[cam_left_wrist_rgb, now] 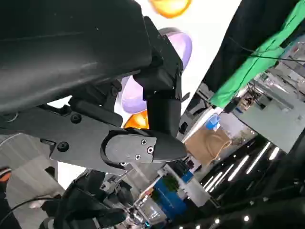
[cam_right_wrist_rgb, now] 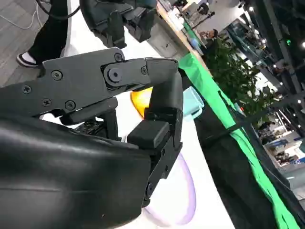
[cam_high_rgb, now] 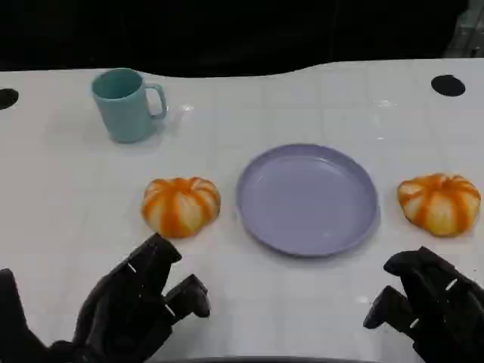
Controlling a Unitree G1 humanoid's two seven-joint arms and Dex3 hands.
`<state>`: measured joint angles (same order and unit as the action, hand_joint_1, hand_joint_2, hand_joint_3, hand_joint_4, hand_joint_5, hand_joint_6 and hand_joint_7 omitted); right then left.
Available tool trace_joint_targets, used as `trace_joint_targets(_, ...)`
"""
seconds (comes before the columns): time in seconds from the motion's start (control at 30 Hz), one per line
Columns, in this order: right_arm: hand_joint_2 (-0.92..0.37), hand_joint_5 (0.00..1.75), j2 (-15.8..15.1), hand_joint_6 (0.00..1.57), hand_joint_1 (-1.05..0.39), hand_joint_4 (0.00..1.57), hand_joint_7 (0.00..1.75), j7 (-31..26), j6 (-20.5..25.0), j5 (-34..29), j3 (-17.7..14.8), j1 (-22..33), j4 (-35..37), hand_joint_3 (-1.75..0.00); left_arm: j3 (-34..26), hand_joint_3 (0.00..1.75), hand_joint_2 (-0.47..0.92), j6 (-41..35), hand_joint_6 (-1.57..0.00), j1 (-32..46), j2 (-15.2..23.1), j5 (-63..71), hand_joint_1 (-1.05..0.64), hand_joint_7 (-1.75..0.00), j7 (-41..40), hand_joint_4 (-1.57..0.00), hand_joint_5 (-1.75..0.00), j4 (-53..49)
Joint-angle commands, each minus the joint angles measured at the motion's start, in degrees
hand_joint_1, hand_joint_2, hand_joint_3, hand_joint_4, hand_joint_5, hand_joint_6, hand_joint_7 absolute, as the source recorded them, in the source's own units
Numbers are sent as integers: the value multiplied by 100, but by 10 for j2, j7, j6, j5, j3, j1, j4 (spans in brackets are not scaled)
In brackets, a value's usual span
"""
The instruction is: Grasp the bread from the table and place it into the plate.
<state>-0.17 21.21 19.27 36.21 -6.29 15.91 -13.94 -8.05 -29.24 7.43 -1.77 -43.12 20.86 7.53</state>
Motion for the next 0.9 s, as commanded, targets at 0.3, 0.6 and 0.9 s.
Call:
trace_joint_targets(0.3, -92, 155, 1, 70, -56, 62, 105, 9, -20, -7, 2, 7, -1, -17, -10, 26, 92, -16, -68, 4, 17, -16, -56, -157, 12, -80, -175, 8)
trace_joint_targets(0.6, -92, 157, -1, 70, -57, 61, 107, 15, -24, -6, -2, 8, 0, -17, -9, 27, 92, -11, -64, 9, 13, -10, -56, -159, 10, -79, -175, 11)
trace_joint_targets(0.9, -92, 154, 0, 71, -56, 63, 106, 7, -16, -4, -1, 11, -10, -17, -9, 26, 92, -10, -65, 8, 16, -8, -57, -158, 10, -80, -175, 17)
